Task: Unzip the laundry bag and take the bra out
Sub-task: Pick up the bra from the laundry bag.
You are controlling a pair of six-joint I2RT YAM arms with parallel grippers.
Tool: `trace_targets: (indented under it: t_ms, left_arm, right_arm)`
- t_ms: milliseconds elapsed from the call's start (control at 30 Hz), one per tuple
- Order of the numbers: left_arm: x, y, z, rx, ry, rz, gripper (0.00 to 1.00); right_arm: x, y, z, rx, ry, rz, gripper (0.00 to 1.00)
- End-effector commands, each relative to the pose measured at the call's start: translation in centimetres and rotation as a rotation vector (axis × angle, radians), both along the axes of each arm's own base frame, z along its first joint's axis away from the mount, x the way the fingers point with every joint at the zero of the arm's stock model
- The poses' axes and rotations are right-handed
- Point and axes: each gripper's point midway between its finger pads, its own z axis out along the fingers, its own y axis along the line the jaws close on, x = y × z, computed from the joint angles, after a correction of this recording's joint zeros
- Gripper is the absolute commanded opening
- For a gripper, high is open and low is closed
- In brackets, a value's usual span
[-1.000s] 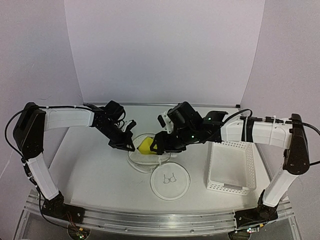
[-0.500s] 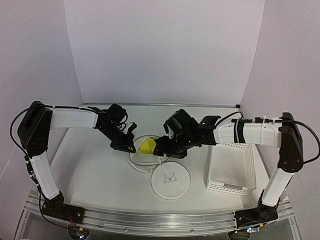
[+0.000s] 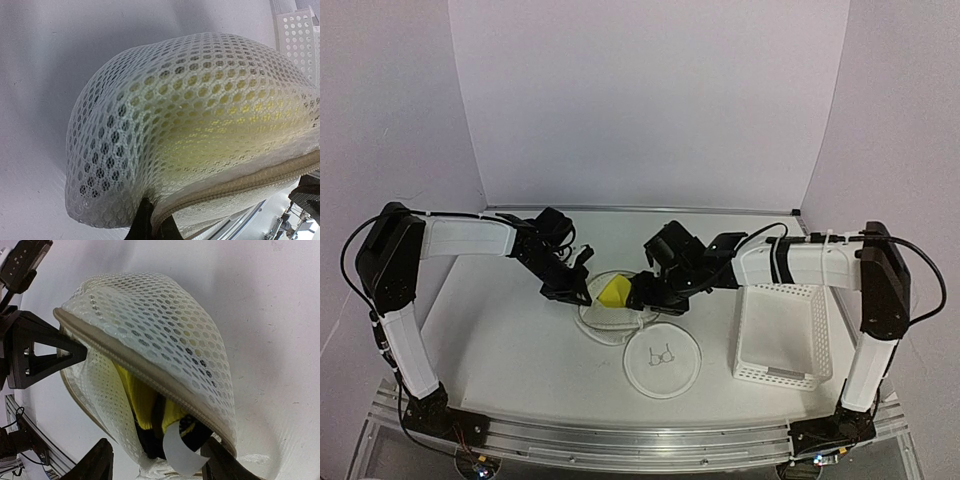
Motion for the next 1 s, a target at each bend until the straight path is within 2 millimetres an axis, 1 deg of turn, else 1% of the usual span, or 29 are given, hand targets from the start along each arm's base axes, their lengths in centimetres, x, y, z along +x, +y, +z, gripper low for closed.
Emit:
trace_targets:
  t_ms: [0, 133, 233, 333, 500, 800, 967]
  left_arm:
    - [0.6, -0.6, 1.0, -0.034, -0.031, -0.003, 0.00]
    - [0.5, -0.6, 0.9, -0.034, -0.029, -0.007, 0.00]
    - [0.5, -0.6, 1.0, -0.037, -0.030, -0.009, 0.00]
    - [0.5, -0.6, 1.0, -0.039, -0.032, -0.012, 0.00]
    - [0.5, -0.6, 1.0, -0.041, -0.032, -0.015, 0.00]
    - [0.5, -0.7, 1.1, -0.044, -0.034, -0.017, 0.00]
    - [0.4, -0.6, 1.0, -0.042, -0.031, -0.017, 0.00]
  right_arm:
    - [2.0, 1.8, 2.3, 0.070, -0.063, -0.023, 0.61]
    - [2.5, 2.3, 2.4, 0.071, -0.073, -0.022, 0.59]
    - [2.9, 2.5, 3.0, 0.076, -0.092, -0.021, 0.58]
    - [3.7, 2.3, 3.5, 0.063, -0.129, -0.035, 0.57]
    - [4.5, 2.3, 3.7, 0.048, -0.154, -0.037, 0.55]
    - [5.3, 2.5, 3.5, 0.005, -0.185, -0.018, 0.52]
    - [5.8, 2.3, 4.2, -0.015, -0.220, -0.013, 0.51]
